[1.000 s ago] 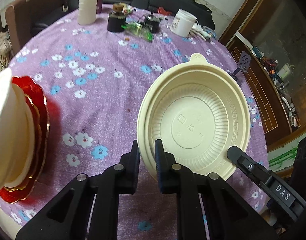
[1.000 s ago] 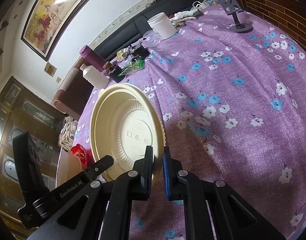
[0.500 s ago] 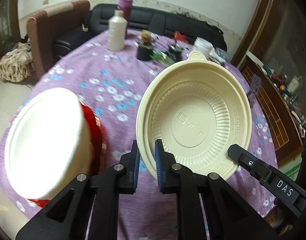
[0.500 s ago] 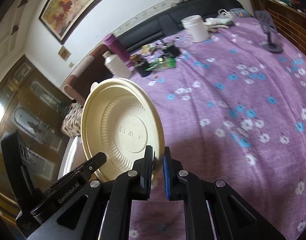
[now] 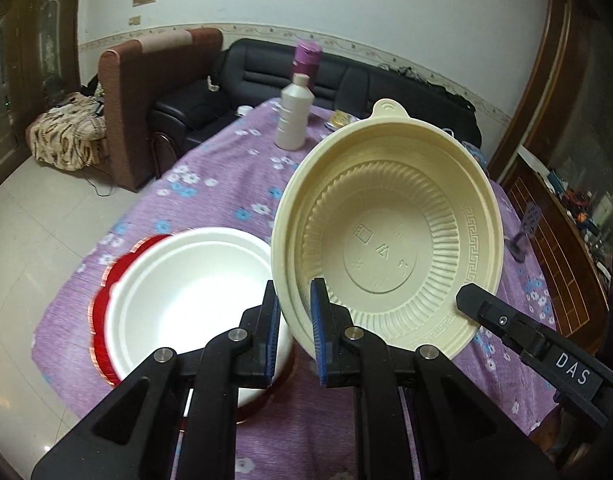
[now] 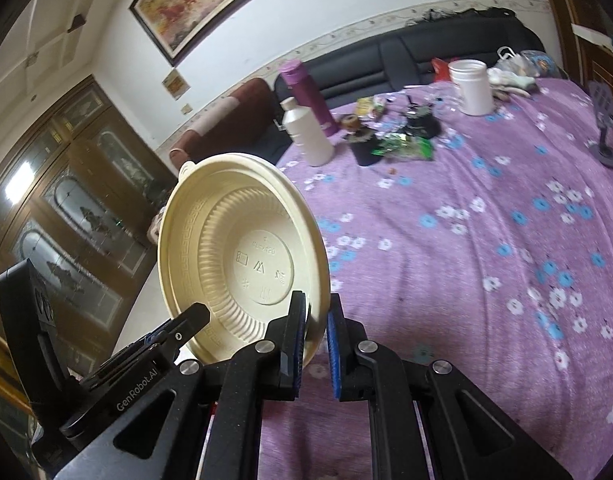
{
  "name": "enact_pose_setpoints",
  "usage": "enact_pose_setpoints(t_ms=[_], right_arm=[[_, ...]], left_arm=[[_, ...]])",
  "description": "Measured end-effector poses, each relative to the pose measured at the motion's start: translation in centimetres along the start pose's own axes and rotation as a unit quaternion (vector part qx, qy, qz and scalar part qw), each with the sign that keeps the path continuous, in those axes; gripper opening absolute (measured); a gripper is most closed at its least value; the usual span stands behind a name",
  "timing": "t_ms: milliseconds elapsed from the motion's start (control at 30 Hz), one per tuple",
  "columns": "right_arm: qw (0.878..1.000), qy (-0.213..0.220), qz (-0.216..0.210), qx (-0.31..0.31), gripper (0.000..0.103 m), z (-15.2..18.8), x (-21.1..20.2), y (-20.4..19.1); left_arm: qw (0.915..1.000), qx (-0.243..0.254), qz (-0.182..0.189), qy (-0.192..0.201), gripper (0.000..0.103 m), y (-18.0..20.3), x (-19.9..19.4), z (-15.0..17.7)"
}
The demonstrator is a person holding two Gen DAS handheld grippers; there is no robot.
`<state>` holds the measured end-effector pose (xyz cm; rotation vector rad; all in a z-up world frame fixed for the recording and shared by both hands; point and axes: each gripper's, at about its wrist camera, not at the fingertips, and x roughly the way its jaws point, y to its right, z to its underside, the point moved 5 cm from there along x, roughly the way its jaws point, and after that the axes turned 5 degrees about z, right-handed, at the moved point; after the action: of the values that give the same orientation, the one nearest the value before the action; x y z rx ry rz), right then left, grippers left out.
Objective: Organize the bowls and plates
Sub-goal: 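Hold the cream bowl tilted above the white bowl with the left tool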
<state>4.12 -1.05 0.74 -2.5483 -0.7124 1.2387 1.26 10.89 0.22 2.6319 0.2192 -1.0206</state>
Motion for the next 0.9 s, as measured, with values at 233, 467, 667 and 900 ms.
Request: enact_pose_setpoints(t_ms=[233,467,667,900], right_arm=[[0.999,-0.005,-0.02,-0.027,0.009,0.0,0.6,-3.6],[0.998,-0.014,-0.037,-0.053,0.009,0.3,1.5,-7.0],[0.996,-0.024,-0.052,-0.065,0.009,0.7,2.0,-9.0],[0.995,-0.04,-0.059,-0.074,0.01,1.2,2.8,-10.3]], left_arm=[[0.9994,-0.015,-0.023,0.02,0.013,-2.8,-1.9,-0.3],[0.9983,-0.031,-0.041,0.027,0.013,-5.3,-3.2,-0.4],[0.9978,-0.04,-0.046,0.027,0.013,-7.0,-4.0,-0.6],[0.9979,-0.043,-0.046,0.014,0.013,-8.3,-4.2,-0.4]])
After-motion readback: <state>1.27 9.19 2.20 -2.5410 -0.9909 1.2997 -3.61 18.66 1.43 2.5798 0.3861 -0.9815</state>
